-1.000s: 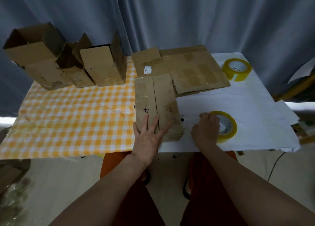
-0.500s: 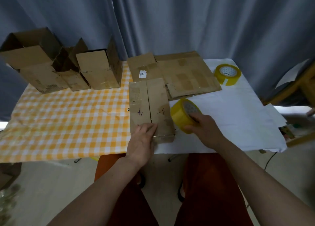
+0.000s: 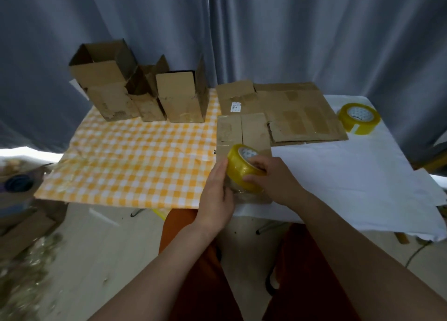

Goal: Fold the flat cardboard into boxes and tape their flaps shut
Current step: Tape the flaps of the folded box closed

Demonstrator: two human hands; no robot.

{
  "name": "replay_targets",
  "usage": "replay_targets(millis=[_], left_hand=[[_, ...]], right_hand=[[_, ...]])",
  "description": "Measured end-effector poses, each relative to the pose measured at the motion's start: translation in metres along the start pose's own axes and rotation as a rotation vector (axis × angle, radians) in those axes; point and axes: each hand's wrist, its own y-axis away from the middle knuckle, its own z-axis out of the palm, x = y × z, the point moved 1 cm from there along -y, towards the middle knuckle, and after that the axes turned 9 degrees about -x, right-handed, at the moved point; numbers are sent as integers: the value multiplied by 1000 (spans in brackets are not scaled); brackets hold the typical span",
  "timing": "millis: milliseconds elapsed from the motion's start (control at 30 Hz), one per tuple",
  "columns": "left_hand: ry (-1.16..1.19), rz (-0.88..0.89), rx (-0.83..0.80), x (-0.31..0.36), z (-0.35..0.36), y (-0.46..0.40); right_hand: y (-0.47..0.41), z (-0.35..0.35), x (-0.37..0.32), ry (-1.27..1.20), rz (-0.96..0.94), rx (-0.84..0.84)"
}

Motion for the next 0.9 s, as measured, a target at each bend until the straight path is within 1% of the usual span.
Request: replay_targets(millis=[100,200,333,467,500,567,600,633,700,767,800,833,900], left_hand=[[-27,-21,72,5,9,12],[-17,-35,200,8,16,18],[65,-164,376,4,9,8],[57,-142,413,3,2,-1],[66,-159,434,2,0,-3],[132,-213,471,0,-4,-6],[150,-225,465,0,-5,-8],[150,-225,437,0,-5,-9],[121,-210,402,0,-3,-7],[87,-214,450,-5,0,1],[98,-245,466,-10,2,6],[128,-285,451,-14,3,10],[194,-330,356,-19,8,19]], right_hand=[[-4,6,-5,-2,-21,-9],[-4,11,-6,24,-35,-28],[-4,17,-1,62,-25,-18],[-3,19,2,106,-34,24],[-3,18,6,155,-59,16],[2,19,17,374,-93,-44],[4,22,22,488,-97,-77],[7,25,26,544,-107,-82],[10,30,28,482,-155,-18],[6,32,24,392,-171,29],[4,31,22,353,-156,36],[1,29,21,309,-138,45],[-1,26,21,233,-118,57]])
